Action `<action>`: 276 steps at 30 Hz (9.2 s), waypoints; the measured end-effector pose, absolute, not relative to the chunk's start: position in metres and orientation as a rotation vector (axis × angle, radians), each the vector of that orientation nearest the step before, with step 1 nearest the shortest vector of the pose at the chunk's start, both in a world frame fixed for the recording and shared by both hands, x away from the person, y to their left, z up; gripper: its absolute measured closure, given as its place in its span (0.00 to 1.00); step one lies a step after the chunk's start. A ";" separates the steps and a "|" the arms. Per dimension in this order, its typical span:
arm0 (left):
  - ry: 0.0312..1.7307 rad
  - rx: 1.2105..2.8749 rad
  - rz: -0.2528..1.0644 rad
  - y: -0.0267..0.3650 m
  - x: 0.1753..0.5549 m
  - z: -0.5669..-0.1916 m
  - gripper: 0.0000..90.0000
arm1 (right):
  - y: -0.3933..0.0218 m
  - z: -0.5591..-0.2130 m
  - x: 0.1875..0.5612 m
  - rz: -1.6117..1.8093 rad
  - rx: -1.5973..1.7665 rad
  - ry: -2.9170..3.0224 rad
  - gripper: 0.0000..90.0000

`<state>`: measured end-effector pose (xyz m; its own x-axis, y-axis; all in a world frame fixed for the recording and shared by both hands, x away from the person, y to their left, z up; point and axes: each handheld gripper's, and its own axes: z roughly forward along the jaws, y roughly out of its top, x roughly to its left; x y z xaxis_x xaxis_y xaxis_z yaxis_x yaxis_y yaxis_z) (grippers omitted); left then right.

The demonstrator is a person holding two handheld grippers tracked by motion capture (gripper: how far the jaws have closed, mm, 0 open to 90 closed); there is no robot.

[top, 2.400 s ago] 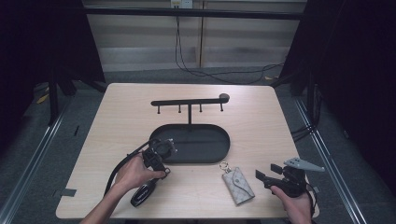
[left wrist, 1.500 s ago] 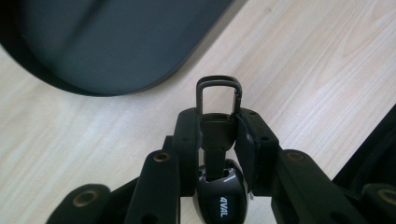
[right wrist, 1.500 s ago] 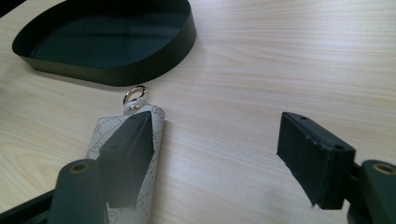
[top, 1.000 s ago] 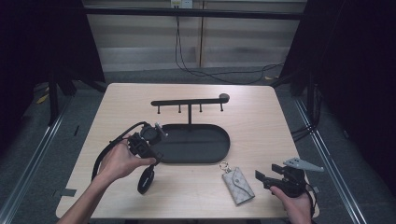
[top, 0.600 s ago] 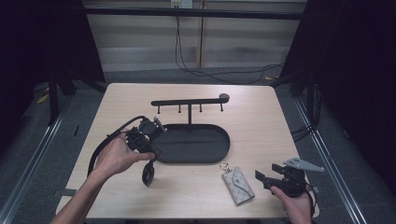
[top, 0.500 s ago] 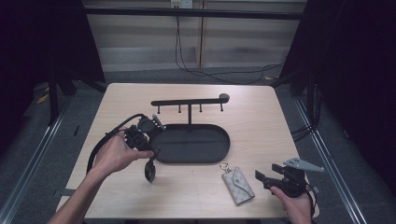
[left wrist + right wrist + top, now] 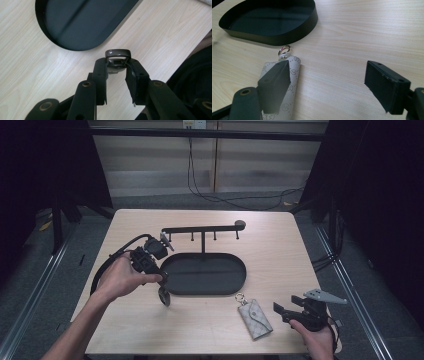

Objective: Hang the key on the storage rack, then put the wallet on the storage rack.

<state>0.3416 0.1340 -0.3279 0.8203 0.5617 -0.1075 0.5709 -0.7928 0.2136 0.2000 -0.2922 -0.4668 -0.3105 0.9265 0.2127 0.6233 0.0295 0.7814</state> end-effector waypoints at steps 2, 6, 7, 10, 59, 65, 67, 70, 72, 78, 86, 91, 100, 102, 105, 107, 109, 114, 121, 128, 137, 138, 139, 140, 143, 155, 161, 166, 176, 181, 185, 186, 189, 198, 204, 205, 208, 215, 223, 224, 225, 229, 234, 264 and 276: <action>0.869 2.762 -0.053 0.134 0.342 -0.323 0.79 | -0.292 -0.467 0.200 1.175 1.574 1.962 0.23; 0.862 2.750 -0.042 0.136 0.346 -0.314 0.79 | -0.291 -0.467 0.200 1.169 1.567 1.972 0.23; 0.869 2.744 -0.042 0.137 0.347 -0.313 0.79 | -0.290 -0.467 0.200 1.170 1.567 1.974 0.23; 0.871 2.743 -0.030 0.138 0.350 -0.312 0.79 | -0.291 -0.467 0.200 1.174 1.573 1.972 0.23; 1.179 2.685 0.012 0.114 0.433 -0.302 0.79 | -0.292 -0.468 0.201 1.177 1.579 1.986 0.22; 1.222 2.673 0.008 0.110 0.441 -0.308 0.78 | -0.291 -0.468 0.201 1.177 1.572 1.994 0.22; 1.228 2.671 0.016 0.108 0.441 -0.308 0.78 | -0.291 -0.468 0.201 1.180 1.574 1.993 0.22; 1.240 2.666 0.016 0.108 0.443 -0.309 0.78 | -0.291 -0.468 0.201 1.181 1.574 1.994 0.22; 1.250 2.658 0.017 0.108 0.443 -0.310 0.78 | -0.291 -0.468 0.201 1.179 1.571 1.997 0.22; 1.264 2.637 0.032 0.108 0.444 -0.310 0.77 | -0.291 -0.468 0.202 1.180 1.576 1.999 0.22; 1.268 2.578 0.008 0.117 0.443 -0.309 0.50 | -0.291 -0.468 0.203 1.180 1.587 1.989 0.22; 1.228 2.527 0.022 0.126 0.440 -0.309 0.42 | -0.291 -0.468 0.203 1.181 1.591 1.985 0.22; 1.148 2.412 0.013 0.148 0.428 -0.311 0.23 | -0.292 -0.468 0.202 1.176 1.591 1.977 0.22; 1.128 2.380 0.019 0.153 0.424 -0.311 0.22 | -0.292 -0.468 0.202 1.178 1.591 1.976 0.22; 1.071 2.360 0.050 0.160 0.417 -0.311 0.21 | -0.292 -0.468 0.202 1.178 1.590 1.977 0.22; 1.050 2.357 0.065 0.163 0.411 -0.313 0.21 | -0.292 -0.468 0.202 1.175 1.591 1.976 0.22; 1.027 2.368 0.097 0.165 0.407 -0.314 0.21 | -0.292 -0.468 0.201 1.177 1.588 1.975 0.22; 1.028 2.313 0.172 0.177 0.395 -0.319 0.19 | -0.292 -0.468 0.201 1.177 1.588 1.975 0.22; 1.029 2.241 0.205 0.192 0.382 -0.327 0.19 | -0.292 -0.468 0.202 1.174 1.587 1.973 0.22; 0.993 2.188 0.230 0.198 0.365 -0.340 0.19 | -0.292 -0.468 0.204 1.172 1.598 1.967 0.22; 1.028 2.119 0.254 0.213 0.340 -0.366 0.21 | -0.292 -0.467 0.201 1.177 1.586 1.969 0.22; 1.024 2.109 0.242 0.215 0.337 -0.370 0.22 | -0.292 -0.467 0.201 1.178 1.585 1.969 0.22; 1.027 2.110 0.237 0.217 0.335 -0.374 0.22 | -0.292 -0.467 0.201 1.176 1.583 1.969 0.22; 1.033 2.109 0.235 0.218 0.333 -0.378 0.22 | -0.292 -0.467 0.201 1.176 1.588 1.968 0.22; 1.049 2.100 0.227 0.223 0.328 -0.388 0.22 | -0.292 -0.468 0.202 1.170 1.589 1.969 0.22; 1.037 2.075 0.249 0.233 0.296 -0.417 0.25 | -0.292 -0.467 0.202 1.180 1.590 1.960 0.22; 1.051 2.060 0.214 0.239 0.284 -0.435 0.25 | -0.292 -0.468 0.205 1.180 1.593 1.973 0.22; 1.033 2.039 0.214 0.244 0.270 -0.437 0.25 | -0.289 -0.468 0.210 1.180 1.595 1.993 0.22; 1.030 2.015 0.240 0.248 0.256 -0.452 0.23 | -0.279 -0.455 0.216 1.191 1.574 2.053 0.23; 1.045 2.018 0.241 0.251 0.258 -0.461 0.20 | -0.271 -0.449 0.225 1.200 1.569 2.069 0.25; 1.051 2.016 0.231 0.255 0.256 -0.463 0.20 | -0.264 -0.445 0.232 1.190 1.579 2.140 0.29; 1.052 2.022 0.229 0.256 0.255 -0.464 0.20 | -0.262 -0.444 0.234 1.181 1.592 2.158 0.29; 1.049 2.022 0.219 0.256 0.254 -0.464 0.20 | -0.257 -0.442 0.239 1.156 1.610 2.196 0.29; 1.009 2.050 0.219 0.251 0.252 -0.464 0.20 | -0.234 -0.445 0.248 0.968 1.585 2.436 0.26; 1.015 2.050 0.219 0.252 0.251 -0.464 0.20 | -0.226 -0.448 0.252 0.870 1.629 2.481 0.26; 1.013 2.053 0.217 0.252 0.251 -0.464 0.20 | -0.224 -0.448 0.253 0.853 1.633 2.488 0.26; 1.010 2.049 0.225 0.252 0.251 -0.464 0.20 | -0.221 -0.447 0.255 0.825 1.653 2.510 0.28; 1.011 2.039 0.231 0.253 0.250 -0.463 0.20 | -0.214 -0.453 0.258 0.682 1.664 2.587 0.27; 1.012 2.040 0.231 0.254 0.250 -0.463 0.20 | -0.206 -0.460 0.259 0.614 1.660 2.631 0.27; 1.011 2.040 0.231 0.254 0.250 -0.463 0.20 | -0.205 -0.461 0.259 0.598 1.657 2.633 0.27; 1.012 2.040 0.231 0.254 0.250 -0.463 0.20 | -0.203 -0.463 0.259 0.593 1.659 2.637 0.27; 1.017 2.038 0.227 0.254 0.250 -0.463 0.20 | -0.198 -0.467 0.261 0.554 1.670 2.632 0.27; 1.016 2.035 0.228 0.254 0.250 -0.463 0.20 | -0.194 -0.471 0.262 0.515 1.664 2.632 0.26; 1.021 2.027 0.220 0.257 0.251 -0.462 0.21 | -0.191 -0.447 0.272 0.363 1.688 2.676 0.39; 1.029 2.026 0.218 0.257 0.251 -0.463 0.21 | -0.194 -0.430 0.280 0.313 1.673 2.706 0.39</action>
